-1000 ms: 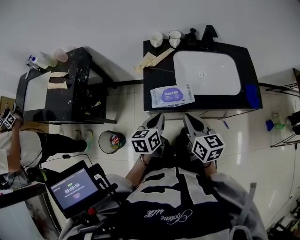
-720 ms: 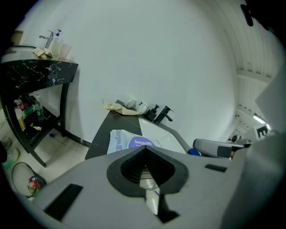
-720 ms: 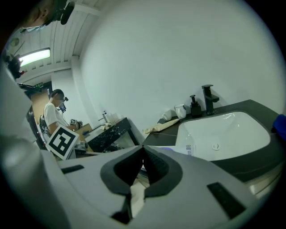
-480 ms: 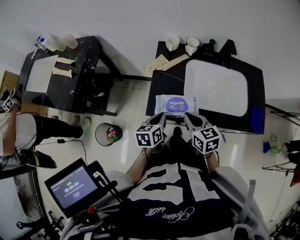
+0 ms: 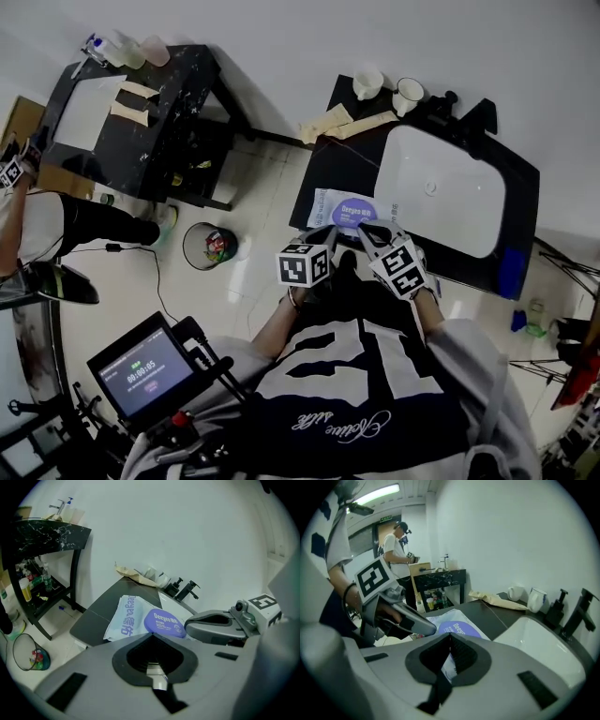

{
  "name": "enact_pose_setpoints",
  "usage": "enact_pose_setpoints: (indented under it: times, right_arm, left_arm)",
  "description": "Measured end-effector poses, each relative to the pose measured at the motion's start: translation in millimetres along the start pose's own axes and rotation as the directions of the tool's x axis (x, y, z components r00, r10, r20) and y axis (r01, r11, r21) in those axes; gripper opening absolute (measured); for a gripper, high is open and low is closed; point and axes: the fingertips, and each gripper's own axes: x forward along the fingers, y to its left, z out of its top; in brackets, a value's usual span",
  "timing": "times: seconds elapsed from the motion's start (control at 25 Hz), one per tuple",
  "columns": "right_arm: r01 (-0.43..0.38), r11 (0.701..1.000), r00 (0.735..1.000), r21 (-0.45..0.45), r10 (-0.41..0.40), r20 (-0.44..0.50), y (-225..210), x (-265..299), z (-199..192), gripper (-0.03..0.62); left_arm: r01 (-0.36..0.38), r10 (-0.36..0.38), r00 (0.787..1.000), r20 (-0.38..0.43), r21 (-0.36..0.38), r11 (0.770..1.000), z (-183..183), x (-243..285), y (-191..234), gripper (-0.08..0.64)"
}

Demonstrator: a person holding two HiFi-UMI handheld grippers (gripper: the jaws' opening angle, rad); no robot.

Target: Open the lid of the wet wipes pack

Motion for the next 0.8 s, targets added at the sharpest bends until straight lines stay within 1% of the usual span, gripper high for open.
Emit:
enact_pose_setpoints:
  times: [0.12,0.2,0.24,0.28,0.36,0.44,0.52,0.72,0.8]
  right_arm:
    - [-0.04,0.994,0.998,-0.097,0.036,-0.048,1.5,10.8,-3.7,-0.002]
    - [-0.073,0.985,0.995,-0.158,0.061,-0.078,3.3,16.3,-4.5,0.0]
    - [-0.093,0.978,0.992,-0.187,0.076,-0.096,4.9,18.9,-5.5,0.021]
    - [-0.114,0.97,0.989,-0.214,0.091,-0.115,6.4,21.3,-7.5,0.055]
    - [-0.146,0.952,0.982,-0.268,0.108,-0.152,8.2,24.6,-11.8,0.055]
    - [-0.169,0.931,0.977,-0.324,0.114,-0.18,10.3,26.4,-14.7,0.055]
    - [-0.184,0.909,0.973,-0.374,0.115,-0.199,12.8,28.1,-15.5,0.055]
    - [-0.202,0.869,0.967,-0.452,0.105,-0.231,16.4,28.6,-13.3,0.055]
    - [-0.206,0.833,0.965,-0.513,0.085,-0.248,18.9,28.3,-12.2,0.055]
  left_arm:
    - [-0.002,0.002,1.0,-0.009,-0.012,1.0,-2.5,4.9,3.0,-0.002]
    - [-0.001,0.001,1.0,-0.016,-0.031,1.0,-3.9,7.6,5.8,-0.002]
    - [0.0,-0.001,1.0,-0.017,-0.046,0.999,-4.7,8.7,7.3,-0.002]
    - [0.004,-0.005,1.0,-0.017,-0.064,0.998,-5.6,9.8,8.5,-0.002]
    - [0.021,-0.022,1.0,-0.014,-0.097,0.995,-6.9,11.2,9.7,-0.002]
    - [0.036,-0.038,0.999,-0.016,-0.114,0.993,-7.4,11.2,10.4,-0.002]
    - [0.036,-0.038,0.999,-0.017,-0.111,0.993,-7.2,10.8,11.2,-0.002]
    - [0.024,-0.026,0.999,-0.021,-0.084,0.996,-6.2,8.7,8.6,-0.002]
    - [0.026,-0.028,0.999,-0.025,-0.082,0.996,-5.2,7.0,7.2,-0.002]
